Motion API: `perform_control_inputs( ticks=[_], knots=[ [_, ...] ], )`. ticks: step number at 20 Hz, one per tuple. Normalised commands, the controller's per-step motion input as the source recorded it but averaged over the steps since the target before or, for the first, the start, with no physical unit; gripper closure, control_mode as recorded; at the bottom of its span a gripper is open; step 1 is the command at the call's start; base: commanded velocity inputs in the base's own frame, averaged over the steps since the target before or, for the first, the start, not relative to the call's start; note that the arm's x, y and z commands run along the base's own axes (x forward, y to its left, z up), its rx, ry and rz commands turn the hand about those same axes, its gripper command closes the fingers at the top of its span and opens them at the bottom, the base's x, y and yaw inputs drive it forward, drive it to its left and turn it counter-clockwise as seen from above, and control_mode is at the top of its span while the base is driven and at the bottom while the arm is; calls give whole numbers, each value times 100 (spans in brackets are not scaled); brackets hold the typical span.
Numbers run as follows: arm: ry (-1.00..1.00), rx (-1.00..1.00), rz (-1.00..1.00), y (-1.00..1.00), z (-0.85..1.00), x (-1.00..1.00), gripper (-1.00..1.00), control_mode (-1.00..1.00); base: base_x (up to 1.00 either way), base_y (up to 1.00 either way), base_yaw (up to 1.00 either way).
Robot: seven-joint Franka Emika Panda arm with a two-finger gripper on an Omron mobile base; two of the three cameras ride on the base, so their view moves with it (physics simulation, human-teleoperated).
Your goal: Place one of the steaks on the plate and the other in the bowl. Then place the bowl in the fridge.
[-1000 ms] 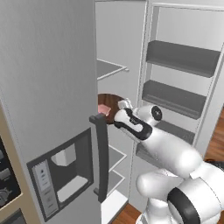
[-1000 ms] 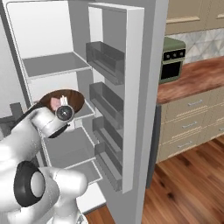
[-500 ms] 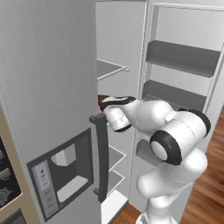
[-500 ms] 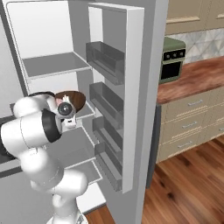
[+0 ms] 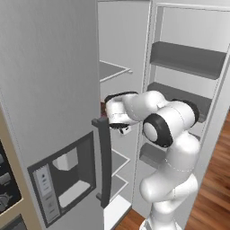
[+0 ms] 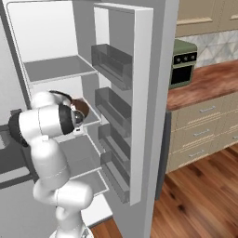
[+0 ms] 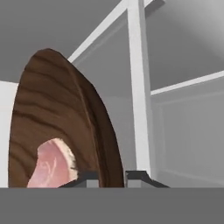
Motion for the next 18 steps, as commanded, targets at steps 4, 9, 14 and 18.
perform_control_inputs(
  ticks=[4, 9, 14, 18],
  knots=[
    [0, 0, 0, 29, -13, 66, 100, -100, 0, 0, 0],
    [0, 0, 0, 48, -4, 52, -100, -100, 0, 0, 0],
    [-8, 0, 0, 14, 9, -4, -100, -100, 0, 0, 0],
    [-22, 0, 0, 0, 41, -29, -100, -100, 0, 0, 0]
  ],
)
